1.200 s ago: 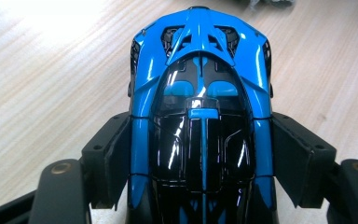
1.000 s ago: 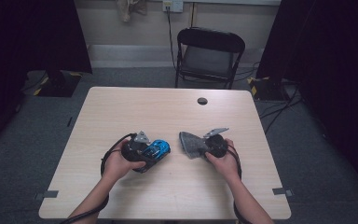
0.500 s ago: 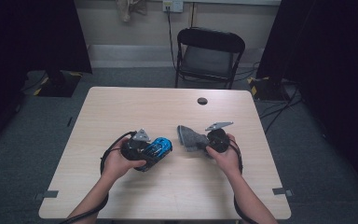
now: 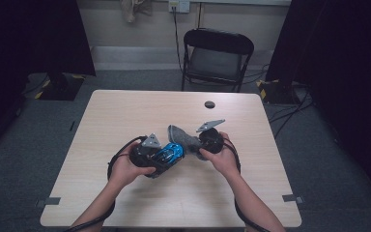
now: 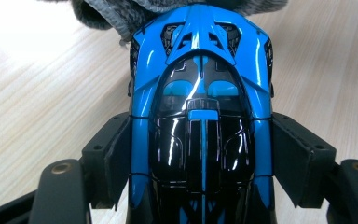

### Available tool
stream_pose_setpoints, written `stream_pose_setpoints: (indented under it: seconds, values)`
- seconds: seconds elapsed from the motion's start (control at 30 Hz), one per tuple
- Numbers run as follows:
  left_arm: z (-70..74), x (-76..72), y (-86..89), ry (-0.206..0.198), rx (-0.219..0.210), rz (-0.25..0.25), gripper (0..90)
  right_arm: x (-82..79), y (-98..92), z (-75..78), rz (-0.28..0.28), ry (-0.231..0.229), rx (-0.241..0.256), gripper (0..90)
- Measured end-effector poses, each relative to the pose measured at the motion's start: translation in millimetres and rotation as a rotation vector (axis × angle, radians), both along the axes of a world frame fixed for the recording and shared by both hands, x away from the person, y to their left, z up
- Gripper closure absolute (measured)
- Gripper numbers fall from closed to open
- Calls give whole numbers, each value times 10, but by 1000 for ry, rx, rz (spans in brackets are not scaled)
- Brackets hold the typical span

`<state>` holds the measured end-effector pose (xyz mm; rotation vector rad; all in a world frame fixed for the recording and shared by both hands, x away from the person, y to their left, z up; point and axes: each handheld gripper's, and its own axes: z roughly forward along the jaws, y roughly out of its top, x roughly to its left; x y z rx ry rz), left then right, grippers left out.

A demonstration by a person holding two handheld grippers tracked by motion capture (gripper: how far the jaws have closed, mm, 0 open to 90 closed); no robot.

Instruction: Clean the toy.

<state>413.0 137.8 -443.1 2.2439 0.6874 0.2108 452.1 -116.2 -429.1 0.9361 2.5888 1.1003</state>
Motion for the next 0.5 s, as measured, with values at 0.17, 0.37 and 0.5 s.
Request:
stream_pose_setpoints:
  seconds: [0.17, 0.37, 0.5]
  values:
    - [11, 12, 35, -9, 6, 12, 281, -37, 15, -10, 51, 10, 2, 749]
    - [11, 37, 82, -9, 7, 39, 281, -106, 15, 33, 93, -2, -3, 749]
    - [1, 62, 138, -1, 2, 62, 280, -162, 9, 38, 119, 0, 0, 749]
